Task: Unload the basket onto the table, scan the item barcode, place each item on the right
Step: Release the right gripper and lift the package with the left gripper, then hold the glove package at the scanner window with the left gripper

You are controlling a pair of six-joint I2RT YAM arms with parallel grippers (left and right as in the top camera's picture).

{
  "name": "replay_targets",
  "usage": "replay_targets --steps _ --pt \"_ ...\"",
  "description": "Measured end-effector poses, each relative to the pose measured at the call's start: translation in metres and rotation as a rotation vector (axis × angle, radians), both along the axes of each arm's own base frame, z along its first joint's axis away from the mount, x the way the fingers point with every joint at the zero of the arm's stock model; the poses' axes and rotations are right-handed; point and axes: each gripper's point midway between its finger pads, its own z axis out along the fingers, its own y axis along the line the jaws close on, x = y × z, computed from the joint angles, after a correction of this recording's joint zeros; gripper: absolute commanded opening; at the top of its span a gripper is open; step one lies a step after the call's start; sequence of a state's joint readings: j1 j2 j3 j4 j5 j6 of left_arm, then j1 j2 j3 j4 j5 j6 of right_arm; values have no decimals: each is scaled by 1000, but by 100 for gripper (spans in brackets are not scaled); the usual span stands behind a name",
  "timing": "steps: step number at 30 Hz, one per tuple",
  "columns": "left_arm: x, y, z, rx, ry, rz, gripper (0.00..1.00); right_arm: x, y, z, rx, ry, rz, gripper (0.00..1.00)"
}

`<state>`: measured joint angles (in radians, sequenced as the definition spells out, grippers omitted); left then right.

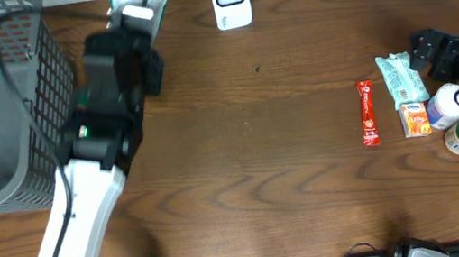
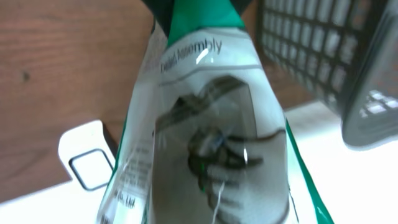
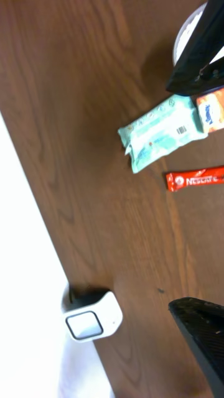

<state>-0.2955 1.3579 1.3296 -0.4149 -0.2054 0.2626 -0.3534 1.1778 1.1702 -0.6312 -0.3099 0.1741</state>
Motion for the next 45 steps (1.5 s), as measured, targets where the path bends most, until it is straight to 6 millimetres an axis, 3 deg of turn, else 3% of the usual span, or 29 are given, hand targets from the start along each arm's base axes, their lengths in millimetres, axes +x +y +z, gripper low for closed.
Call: replay_targets --steps 7,11,22,32,37,45 --pt "52 -5 42 246 12 37 7 -3 -4 -3 6 16 -14 99" --pt "83 -5 44 406 2 61 7 -3 -4 -3 6 16 -15 99" --pt "151 -29 -23 540 -6 41 7 -3 -4 -3 6 16 -15 99" --pt "198 -58 -89 586 -35 -58 7 -3 -4 -3 6 15 -15 99" --pt "213 -68 -123 606 -41 -86 8 -3 -4 -3 6 16 -15 99" --pt "224 -87 -161 595 -50 -148 7 -3 -4 -3 6 16 -15 99"
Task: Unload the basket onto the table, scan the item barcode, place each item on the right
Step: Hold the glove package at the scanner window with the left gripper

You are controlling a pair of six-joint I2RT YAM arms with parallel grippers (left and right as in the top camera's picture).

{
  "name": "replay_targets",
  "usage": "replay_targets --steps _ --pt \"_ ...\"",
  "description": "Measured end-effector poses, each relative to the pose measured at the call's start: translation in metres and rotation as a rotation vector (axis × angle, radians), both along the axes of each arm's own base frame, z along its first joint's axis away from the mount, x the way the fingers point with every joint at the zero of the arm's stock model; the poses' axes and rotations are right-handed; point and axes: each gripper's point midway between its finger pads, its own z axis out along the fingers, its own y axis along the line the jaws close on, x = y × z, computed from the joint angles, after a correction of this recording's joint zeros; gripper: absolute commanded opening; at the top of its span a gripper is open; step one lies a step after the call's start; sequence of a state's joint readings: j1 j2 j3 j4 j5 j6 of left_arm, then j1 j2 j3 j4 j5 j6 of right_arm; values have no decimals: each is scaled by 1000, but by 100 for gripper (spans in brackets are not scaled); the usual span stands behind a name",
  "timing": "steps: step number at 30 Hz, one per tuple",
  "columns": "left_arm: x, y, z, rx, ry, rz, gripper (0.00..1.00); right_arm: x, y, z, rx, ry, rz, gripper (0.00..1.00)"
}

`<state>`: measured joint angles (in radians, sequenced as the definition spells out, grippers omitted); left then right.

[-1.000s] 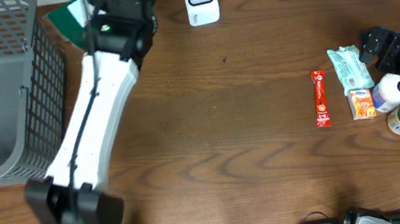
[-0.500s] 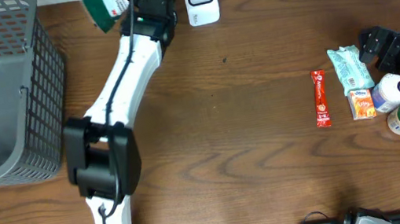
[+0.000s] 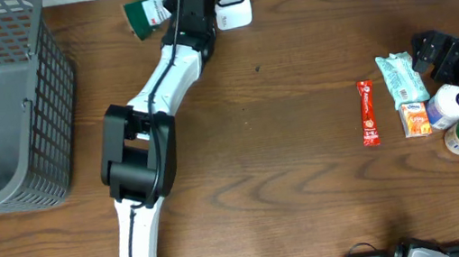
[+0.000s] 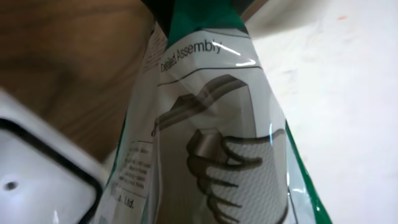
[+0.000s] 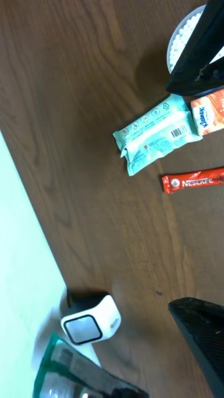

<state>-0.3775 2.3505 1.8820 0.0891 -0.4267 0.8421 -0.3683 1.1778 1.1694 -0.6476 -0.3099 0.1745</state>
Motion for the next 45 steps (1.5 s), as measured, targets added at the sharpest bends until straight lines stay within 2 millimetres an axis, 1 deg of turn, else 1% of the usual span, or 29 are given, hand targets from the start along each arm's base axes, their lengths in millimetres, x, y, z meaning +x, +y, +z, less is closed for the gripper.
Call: replay_targets --steps 3,10,16,22,30,33,36,38,42,45 --pt "2 -6 -3 -4 -8 -17 7 0 0 0 0 0 0 99" --pt "1 -8 -6 20 6 -34 7 0 0 0 0 0 0 99" --pt "4 -10 -1 35 -18 -53 7 0 0 0 0 0 0 99" --pt "4 -10 -12 87 3 -74 7 0 0 0 0 0 0 99" --pt "7 -10 -14 165 0 -106 7 0 0 0 0 0 0 99" --pt "8 -10 -27 209 24 -120 7 0 0 0 0 0 0 99" --pt "7 -6 -38 240 43 -109 7 0 0 0 0 0 0 99" --pt "6 -3 -40 259 47 -87 7 0 0 0 0 0 0 99" --pt "3 3 -37 300 44 -34 7 0 0 0 0 0 0 99" --pt "1 0 -33 331 36 -14 7 0 0 0 0 0 0 99"
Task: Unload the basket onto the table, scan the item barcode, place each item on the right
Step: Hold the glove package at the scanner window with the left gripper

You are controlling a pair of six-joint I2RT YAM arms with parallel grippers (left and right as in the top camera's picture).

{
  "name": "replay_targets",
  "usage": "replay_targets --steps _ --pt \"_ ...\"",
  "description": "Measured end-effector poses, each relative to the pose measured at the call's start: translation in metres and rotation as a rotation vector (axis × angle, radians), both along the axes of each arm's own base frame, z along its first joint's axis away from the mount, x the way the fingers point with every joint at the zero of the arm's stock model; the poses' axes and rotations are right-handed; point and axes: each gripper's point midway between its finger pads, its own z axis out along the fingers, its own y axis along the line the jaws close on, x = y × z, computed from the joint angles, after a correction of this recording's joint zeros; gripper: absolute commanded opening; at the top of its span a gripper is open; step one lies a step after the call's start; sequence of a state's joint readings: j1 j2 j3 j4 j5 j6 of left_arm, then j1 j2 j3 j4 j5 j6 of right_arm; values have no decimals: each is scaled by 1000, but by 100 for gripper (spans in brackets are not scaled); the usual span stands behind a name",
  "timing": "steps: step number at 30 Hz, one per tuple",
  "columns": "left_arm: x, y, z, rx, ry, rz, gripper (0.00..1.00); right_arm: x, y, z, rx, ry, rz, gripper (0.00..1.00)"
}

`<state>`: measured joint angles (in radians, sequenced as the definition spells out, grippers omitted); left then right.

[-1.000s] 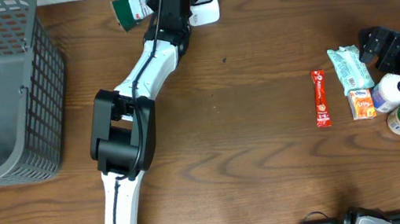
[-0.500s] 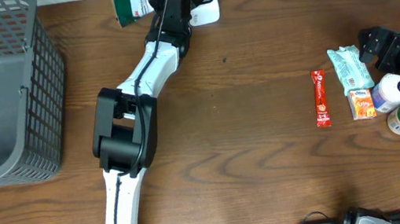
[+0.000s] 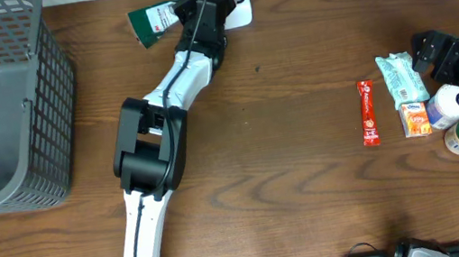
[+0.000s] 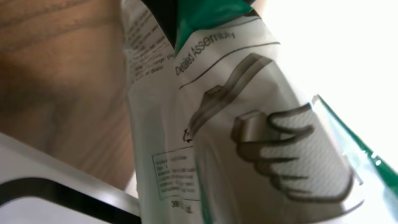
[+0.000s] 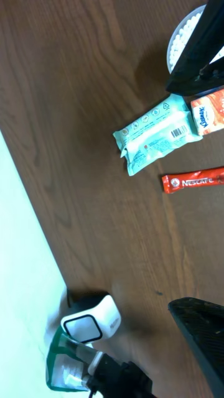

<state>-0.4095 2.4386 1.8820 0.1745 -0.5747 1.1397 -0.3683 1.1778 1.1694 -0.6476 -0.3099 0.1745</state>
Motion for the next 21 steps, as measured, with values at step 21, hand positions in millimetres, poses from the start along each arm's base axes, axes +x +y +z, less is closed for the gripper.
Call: replay_targets --steps 21 --pt "6 -3 27 95 -112 14 7 0 0 0 0 0 0 99"
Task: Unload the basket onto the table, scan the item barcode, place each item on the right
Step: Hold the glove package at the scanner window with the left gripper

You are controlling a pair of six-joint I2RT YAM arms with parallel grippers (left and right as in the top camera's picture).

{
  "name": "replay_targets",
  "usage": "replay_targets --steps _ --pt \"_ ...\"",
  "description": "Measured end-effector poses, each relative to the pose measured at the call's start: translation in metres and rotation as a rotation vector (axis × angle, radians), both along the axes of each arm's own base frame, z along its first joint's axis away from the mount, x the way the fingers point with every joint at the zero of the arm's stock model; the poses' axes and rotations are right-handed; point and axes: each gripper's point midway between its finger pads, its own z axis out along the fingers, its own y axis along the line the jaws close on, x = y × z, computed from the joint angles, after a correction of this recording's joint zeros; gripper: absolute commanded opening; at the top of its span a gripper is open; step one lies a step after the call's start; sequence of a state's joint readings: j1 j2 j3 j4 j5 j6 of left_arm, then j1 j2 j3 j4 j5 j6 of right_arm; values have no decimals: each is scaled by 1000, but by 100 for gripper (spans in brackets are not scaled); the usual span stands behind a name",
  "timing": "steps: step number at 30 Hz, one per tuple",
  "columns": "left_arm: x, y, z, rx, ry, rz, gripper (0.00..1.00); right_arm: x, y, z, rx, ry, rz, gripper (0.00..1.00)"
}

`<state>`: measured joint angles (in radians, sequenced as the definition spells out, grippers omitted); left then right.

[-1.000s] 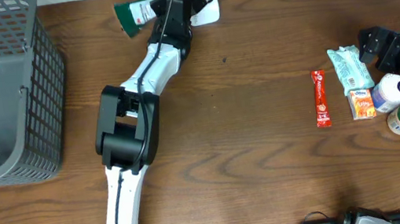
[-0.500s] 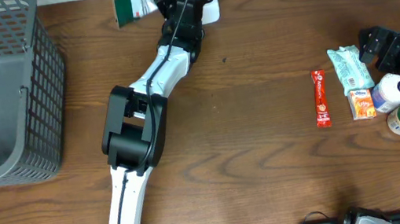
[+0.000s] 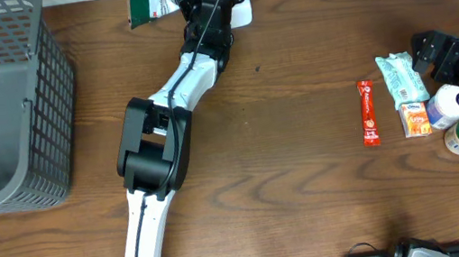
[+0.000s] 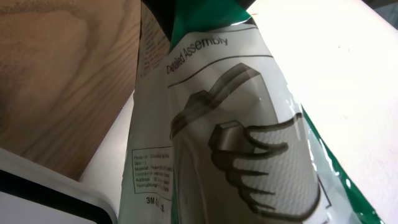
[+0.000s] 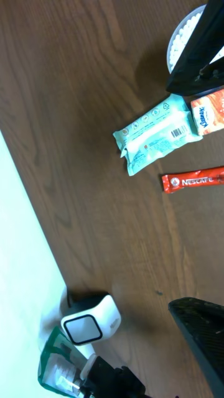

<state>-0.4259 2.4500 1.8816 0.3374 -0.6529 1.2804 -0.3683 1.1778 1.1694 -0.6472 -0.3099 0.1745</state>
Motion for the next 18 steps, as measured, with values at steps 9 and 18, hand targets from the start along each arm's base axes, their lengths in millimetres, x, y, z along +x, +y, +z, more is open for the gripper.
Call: replay_targets --steps 9,18 --pt "-14 -11 -19 57 92 1 7 0 0 0 0 0 0 99" --pt "-42 -18 -62 98 279 -2 7 0 0 0 0 0 0 99"
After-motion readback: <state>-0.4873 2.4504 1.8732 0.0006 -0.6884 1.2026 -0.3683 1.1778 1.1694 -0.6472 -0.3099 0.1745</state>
